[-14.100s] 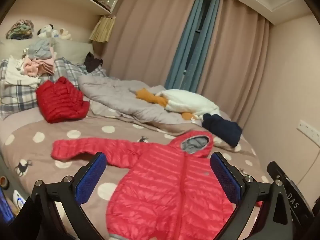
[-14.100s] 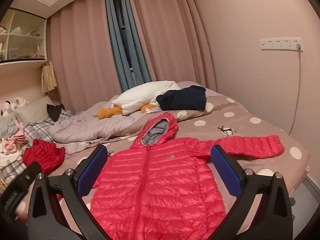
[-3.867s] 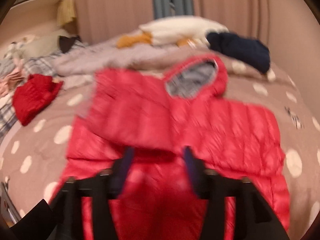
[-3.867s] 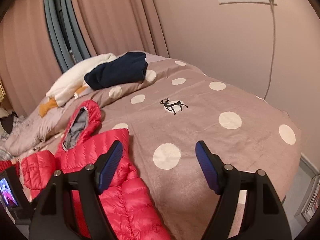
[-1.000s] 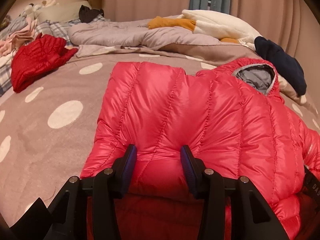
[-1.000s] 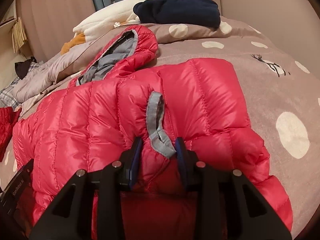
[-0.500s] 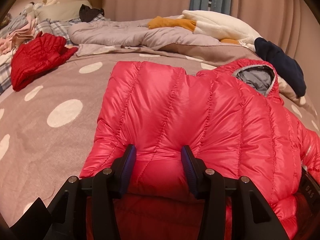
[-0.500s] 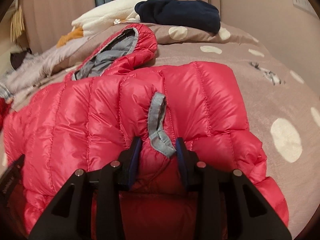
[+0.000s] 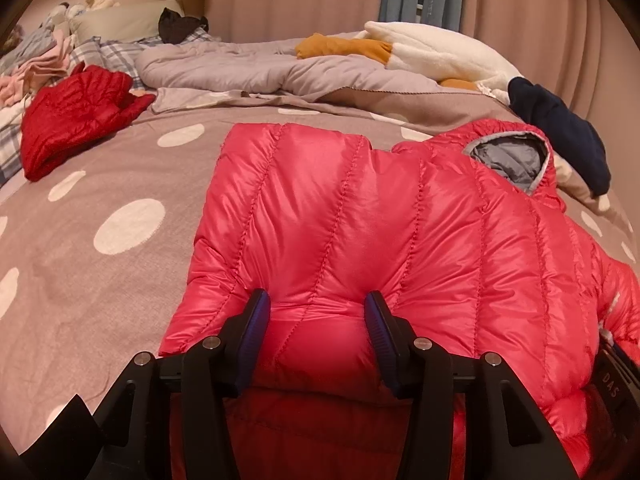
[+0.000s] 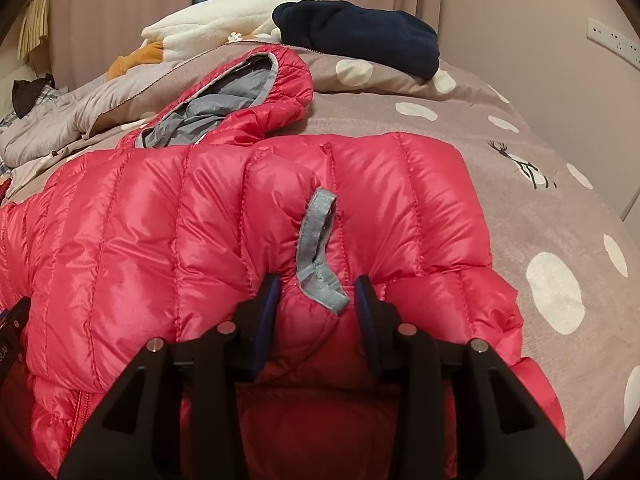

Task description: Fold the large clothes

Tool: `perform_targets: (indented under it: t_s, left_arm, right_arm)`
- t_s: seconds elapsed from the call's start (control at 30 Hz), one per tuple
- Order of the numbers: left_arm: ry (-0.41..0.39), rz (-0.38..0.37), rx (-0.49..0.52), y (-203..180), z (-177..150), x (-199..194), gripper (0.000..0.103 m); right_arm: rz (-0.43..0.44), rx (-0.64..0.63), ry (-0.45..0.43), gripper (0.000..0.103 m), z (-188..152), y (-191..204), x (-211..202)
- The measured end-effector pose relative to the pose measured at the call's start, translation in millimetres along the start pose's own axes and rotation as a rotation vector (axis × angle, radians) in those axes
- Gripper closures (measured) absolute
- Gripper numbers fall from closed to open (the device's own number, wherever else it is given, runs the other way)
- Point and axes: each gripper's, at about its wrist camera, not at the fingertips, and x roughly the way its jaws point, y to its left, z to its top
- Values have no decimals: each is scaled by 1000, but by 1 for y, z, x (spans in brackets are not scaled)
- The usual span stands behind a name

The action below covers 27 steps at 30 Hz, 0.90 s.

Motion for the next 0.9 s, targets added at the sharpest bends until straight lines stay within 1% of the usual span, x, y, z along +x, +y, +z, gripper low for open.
perform_targets:
  t_s: [0.1,0.2,0.27,0.33,0.37,0.4,0.43,0.47,0.5,0.53,0.57,0.6,0.63,0.67,0.7,0.73,0.77,0.8,0.83,0.9]
  left_arm:
    - [-6,-19,-22,3,-2,-5,50]
    - [-13,-46,-50,10,-5,-12,46]
    - [-4,-42,-61,12,-6,-14,46]
    - [9,16,-19,6,-5,-20,46]
    - [16,50,40,1,-4,-26,46]
    - [21,63,71,0,-3,-31,46]
    - [23,57,87,2,-1,-38,46]
    - [21,29,82,7,2,-45,46]
    - [15,14,73,13,6,-55,46]
    - [5,28,70,18,9,-61,46]
    - [-13,57,71,22,13,-70,42]
    - [-40,82,76,26,17,-80,33]
    - [-74,86,79,30,21,-91,28]
    - [-106,72,78,34,24,-102,21]
    - [-129,58,72,39,27,-110,17]
    - [-149,45,61,44,31,-118,14]
    - [-162,32,50,47,35,-126,6]
    - [-166,13,37,51,40,-134,1]
    - [-164,1,32,53,44,-139,1]
    - [-173,-27,21,58,53,-151,1]
  right_arm:
    - [24,25,-12,58,-3,-3,-5]
    - [79,88,-14,51,-7,-16,-10]
    - [94,109,-17,46,-10,-18,-13]
    - [86,98,-8,45,-11,-14,-15]
    - [88,84,12,44,-9,-14,-18]
    - [96,84,25,43,-8,-15,-22]
    - [131,111,25,38,-9,-22,-29]
    - [162,141,17,31,-11,-30,-35]
    - [185,171,9,29,-12,-38,-40]
    - [198,200,5,29,-13,-47,-46]
    - [201,218,6,28,-12,-54,-53]
    - [196,229,7,27,-11,-60,-58]
    - [188,235,5,25,-8,-65,-65]
    - [183,237,-4,25,-4,-70,-73]
    - [183,234,-17,24,0,-73,-80]
    - [187,225,-42,19,7,-75,-92]
    - [187,214,-62,10,11,-76,-100]
    - [183,194,-87,6,18,-74,-110]
    - [181,172,-106,0,25,-71,-117]
    - [189,130,-147,1,39,-66,-130]
